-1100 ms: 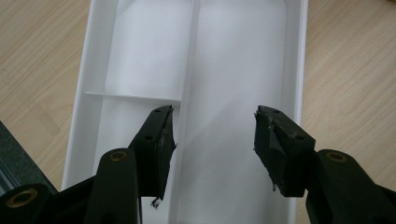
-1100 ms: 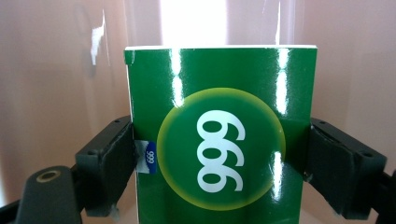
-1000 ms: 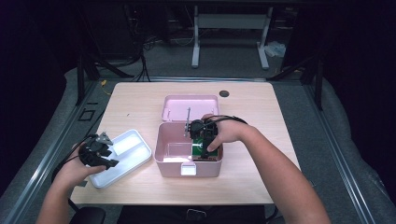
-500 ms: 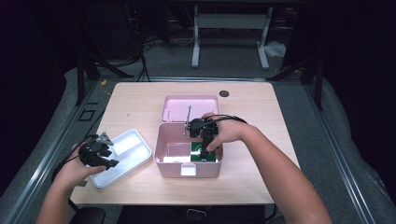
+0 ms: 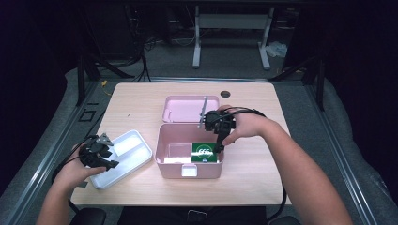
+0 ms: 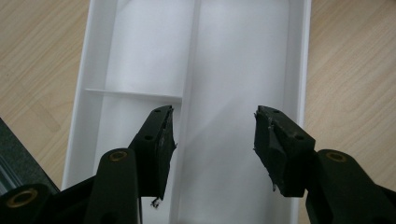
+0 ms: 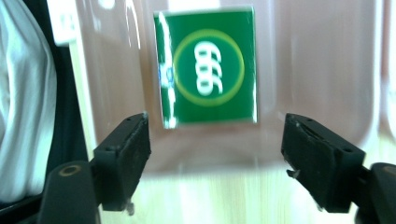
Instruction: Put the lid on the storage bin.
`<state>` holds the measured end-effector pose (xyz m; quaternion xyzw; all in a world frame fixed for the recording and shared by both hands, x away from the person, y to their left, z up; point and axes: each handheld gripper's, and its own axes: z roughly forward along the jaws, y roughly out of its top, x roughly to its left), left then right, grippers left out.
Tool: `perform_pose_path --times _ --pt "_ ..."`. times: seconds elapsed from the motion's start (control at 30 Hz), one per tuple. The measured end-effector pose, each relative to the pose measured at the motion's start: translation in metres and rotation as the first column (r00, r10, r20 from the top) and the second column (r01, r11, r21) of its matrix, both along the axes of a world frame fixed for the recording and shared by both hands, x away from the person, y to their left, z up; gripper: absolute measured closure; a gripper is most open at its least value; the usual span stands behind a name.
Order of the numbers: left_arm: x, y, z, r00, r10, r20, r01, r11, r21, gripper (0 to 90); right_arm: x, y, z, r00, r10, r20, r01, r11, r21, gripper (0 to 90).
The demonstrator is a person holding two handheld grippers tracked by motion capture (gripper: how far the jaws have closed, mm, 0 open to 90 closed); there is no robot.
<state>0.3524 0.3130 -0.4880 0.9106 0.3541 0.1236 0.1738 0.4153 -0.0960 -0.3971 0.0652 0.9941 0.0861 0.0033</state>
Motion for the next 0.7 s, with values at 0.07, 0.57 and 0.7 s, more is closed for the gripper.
perform_pose_path --times 0.07,0.57,0.7 --pt "0.0 0.001 0.0 1.0 -0.001 -0.003 0.001 1.0 0.002 47.5 0.0 -0.015 0.004 0.9995 -0.029 0.014 0.029 1.0 -0.004 24.2" --pt "0.003 0.006 -0.002 0.9992 0.04 0.005 -0.04 0.9987 0.03 50.3 -0.013 -0.087 -0.04 0.9062 -0.397 0.146 0.373 0.913 0.168 29.6" --pt "0.003 0.011 0.0 0.9987 0.05 0.003 -0.051 0.9985 0.019 51.9 -0.023 -0.102 -0.064 0.8172 -0.55 0.173 0.498 0.824 0.27 29.8"
